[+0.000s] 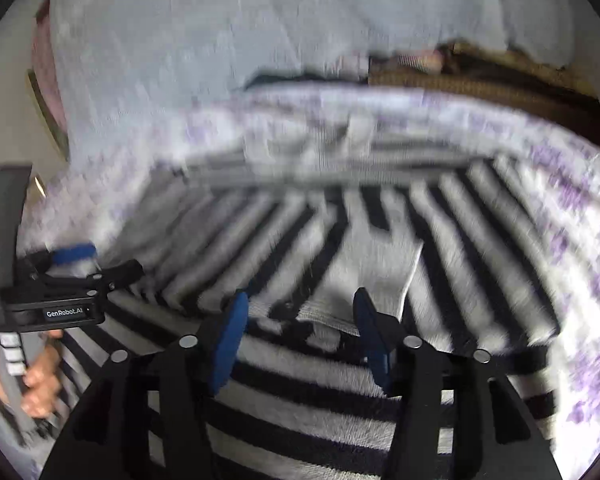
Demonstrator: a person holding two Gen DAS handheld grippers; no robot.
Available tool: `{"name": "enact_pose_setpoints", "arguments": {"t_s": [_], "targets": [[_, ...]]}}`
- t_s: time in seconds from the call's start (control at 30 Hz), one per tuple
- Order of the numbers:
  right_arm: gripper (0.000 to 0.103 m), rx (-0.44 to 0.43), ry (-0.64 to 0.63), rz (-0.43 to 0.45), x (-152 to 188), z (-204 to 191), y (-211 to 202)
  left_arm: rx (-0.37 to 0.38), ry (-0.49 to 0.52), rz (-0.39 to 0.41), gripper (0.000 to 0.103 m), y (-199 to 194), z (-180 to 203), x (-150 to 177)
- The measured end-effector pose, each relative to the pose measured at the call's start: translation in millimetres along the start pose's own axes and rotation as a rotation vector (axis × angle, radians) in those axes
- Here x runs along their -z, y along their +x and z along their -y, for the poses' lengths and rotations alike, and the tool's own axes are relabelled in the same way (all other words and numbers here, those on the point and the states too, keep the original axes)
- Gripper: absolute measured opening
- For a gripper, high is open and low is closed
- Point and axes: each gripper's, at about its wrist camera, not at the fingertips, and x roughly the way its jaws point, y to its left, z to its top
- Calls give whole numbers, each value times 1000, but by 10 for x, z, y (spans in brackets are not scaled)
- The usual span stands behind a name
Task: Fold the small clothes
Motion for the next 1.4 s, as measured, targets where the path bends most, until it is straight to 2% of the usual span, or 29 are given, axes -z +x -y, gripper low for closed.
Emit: {"name": "enact_pose_setpoints", "arguments": {"t_s": [0.03, 0.17, 0.27, 0.33, 0.37, 0.43, 0.5, 0.57, 0.67, 0.77, 0.87, 1.0, 1.1, 1.23, 1.4], "targets": [[57, 3, -8, 12, 17, 0, 26, -24, 14, -13, 99, 107, 56, 41], [56, 20, -17, 38, 5, -22, -66, -32, -6, 27, 99, -16, 2, 60], [57, 1, 40, 98, 60, 45, -351, 28, -51, 49, 99, -282, -67, 202], [63, -33, 55, 87, 163, 83, -450, 65, -22, 36, 99, -382, -52, 332], [68, -35, 57, 66, 205, 102, -421, 55, 11, 11, 99, -347, 9, 392], [70, -34, 87, -46, 347, 191, -161, -7, 83, -30, 99, -180, 154, 465], [69, -53, 122, -14, 308, 259, -282, -46, 96, 0, 99, -246, 205, 485], [69, -62, 149, 58, 322, 353, -546, -36, 89, 12, 99, -345, 169, 547], [69, -85, 200, 117, 459, 604, -907, 41, 44, 24, 99, -577, -8, 711], [69, -68, 292, 146, 665, 941, -1149, 98, -29, 44, 99, -793, -266, 876], [70, -74, 365, 137, 870, 1155, -1220, 166, -117, 20, 99, -852, -547, 1014], [70, -144, 428, 94, 1098, 1285, -1226, 269, -227, -37, 99, -816, -832, 1212], [71, -161, 425, 90, 1174, 1245, -1228, 328, -238, -38, 99, -826, -876, 1271], [71, -178, 431, 88, 1232, 1235, -1237, 497, -230, -94, 99, -765, -810, 1312], [71, -202, 441, 80, 1252, 1228, -1218, 509, -191, -131, 99, -677, -669, 1320]]}}
